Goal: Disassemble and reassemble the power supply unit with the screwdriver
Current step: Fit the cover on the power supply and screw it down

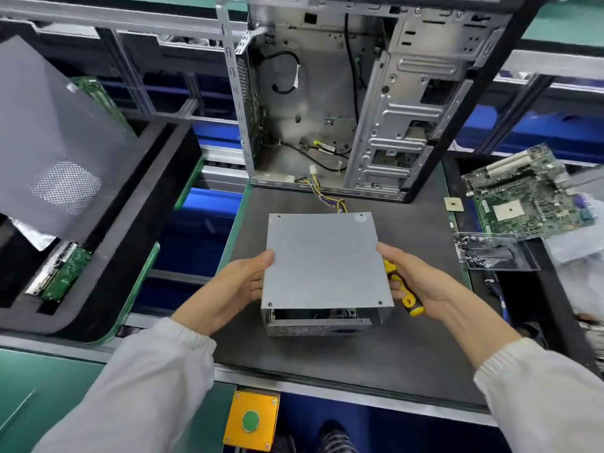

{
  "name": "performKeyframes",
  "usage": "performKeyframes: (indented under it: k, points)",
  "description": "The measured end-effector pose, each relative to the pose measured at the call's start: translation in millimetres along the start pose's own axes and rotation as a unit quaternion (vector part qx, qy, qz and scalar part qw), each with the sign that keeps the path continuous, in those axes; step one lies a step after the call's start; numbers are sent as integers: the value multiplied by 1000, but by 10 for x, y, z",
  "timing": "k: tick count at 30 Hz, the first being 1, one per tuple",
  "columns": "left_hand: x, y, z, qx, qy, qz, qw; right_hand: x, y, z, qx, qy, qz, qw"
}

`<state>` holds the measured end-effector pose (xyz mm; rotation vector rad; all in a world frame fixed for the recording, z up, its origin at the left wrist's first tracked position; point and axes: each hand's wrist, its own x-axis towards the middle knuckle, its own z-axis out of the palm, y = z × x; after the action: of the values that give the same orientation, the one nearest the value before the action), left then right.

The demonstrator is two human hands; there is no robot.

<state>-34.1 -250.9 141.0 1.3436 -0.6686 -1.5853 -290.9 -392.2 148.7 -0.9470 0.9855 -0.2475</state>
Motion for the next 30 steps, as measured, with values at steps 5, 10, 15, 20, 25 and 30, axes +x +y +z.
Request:
performKeyframes:
  k: [5, 10, 15, 20, 25, 30]
  points:
    - [37, 56, -58, 61, -1, 17, 998, -7, 41, -64, -14, -6, 7, 1000]
    - [95, 18, -23, 46, 18, 6, 999, 33, 98, -27, -3, -23, 19, 1000]
    - [123, 58, -26, 27, 22, 4, 999, 54, 96, 27, 14, -22, 10, 1000]
    - [142, 124, 12, 7, 29, 29, 999, 18, -50, 113, 16, -25, -22, 999]
    - [115, 300, -14, -13, 41, 63, 997, -6, -226, 136, -1, -13, -63, 998]
    - [110, 187, -81, -6, 46, 34, 998, 61, -66, 92, -12, 20, -56, 998]
